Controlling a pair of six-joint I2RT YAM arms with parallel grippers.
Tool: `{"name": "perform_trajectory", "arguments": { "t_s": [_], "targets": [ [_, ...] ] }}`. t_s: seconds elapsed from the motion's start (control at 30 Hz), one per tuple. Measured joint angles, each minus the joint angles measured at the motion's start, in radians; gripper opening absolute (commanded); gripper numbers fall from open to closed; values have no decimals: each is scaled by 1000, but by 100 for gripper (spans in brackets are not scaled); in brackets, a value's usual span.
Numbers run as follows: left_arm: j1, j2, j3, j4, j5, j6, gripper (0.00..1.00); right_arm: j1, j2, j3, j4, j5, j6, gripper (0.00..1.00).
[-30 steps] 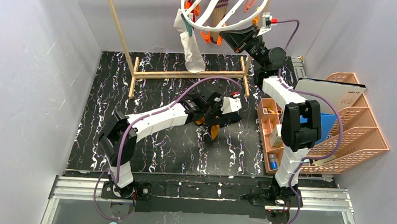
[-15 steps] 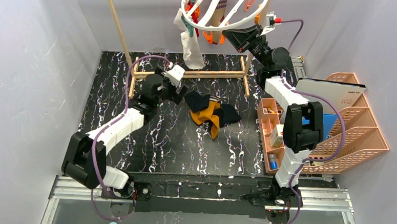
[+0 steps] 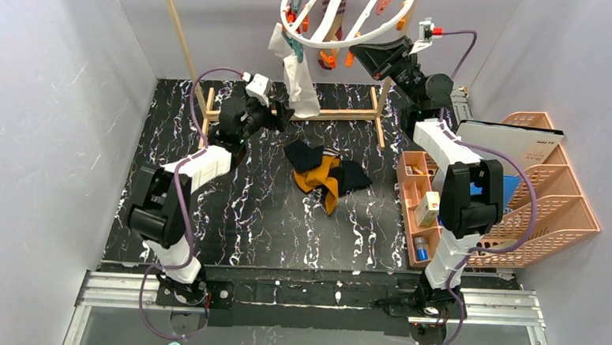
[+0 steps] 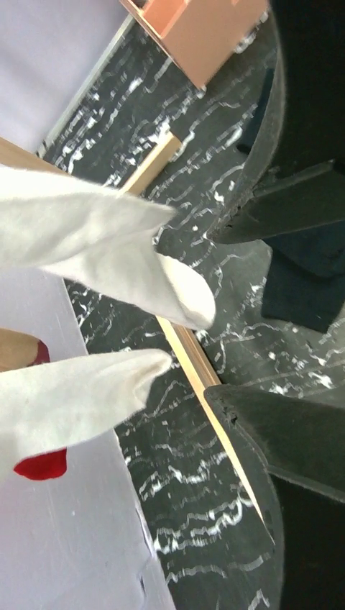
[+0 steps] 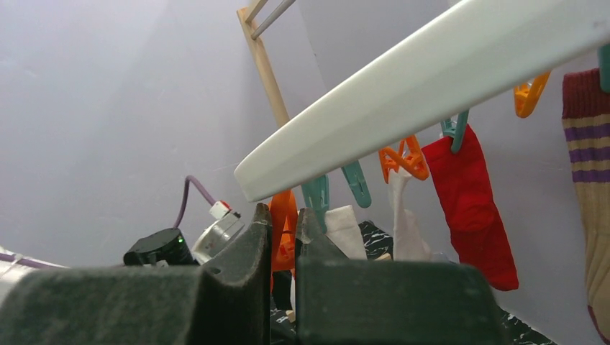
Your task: Remove the socks clipped to the hanger
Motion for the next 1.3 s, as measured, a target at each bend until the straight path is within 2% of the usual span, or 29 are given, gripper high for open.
{"name": "perform_trajectory", "arguments": {
  "t_s": [0.17,0.43,0.53,0.73,0.8,0.83,0.97,1.13,1.23,1.3],
  "targets": [
    [5,95,101,3,59,-93,82,-8,-20,-10,3,1,1,1],
    [5,150,187,19,141,-165,85,-11,-21,-11,8,2,8,1],
    [5,172,196,39,166,-188,83,-13,-21,-11,9,2,11,1],
    [5,212,206,87,216,-241,63,-15,-21,-12,10,2,17,1],
    [5,232,219,101,231,-259,47,-16,-21,-12,10,2,18,1],
    [5,243,226,110,238,-269,43,-17,-21,-12,11,2,19,1],
    [5,286,258,136,263,-300,34,-18,-21,-16,15,4,20,1],
    [5,329,287,150,281,-322,18,-20,-21,-27,15,10,21,1],
    [5,333,288,151,287,-322,2,-21,-21,-28,16,12,21,1],
    [5,333,287,155,289,-325,0,-23,-21,-28,16,13,22,1]
  ]
}}
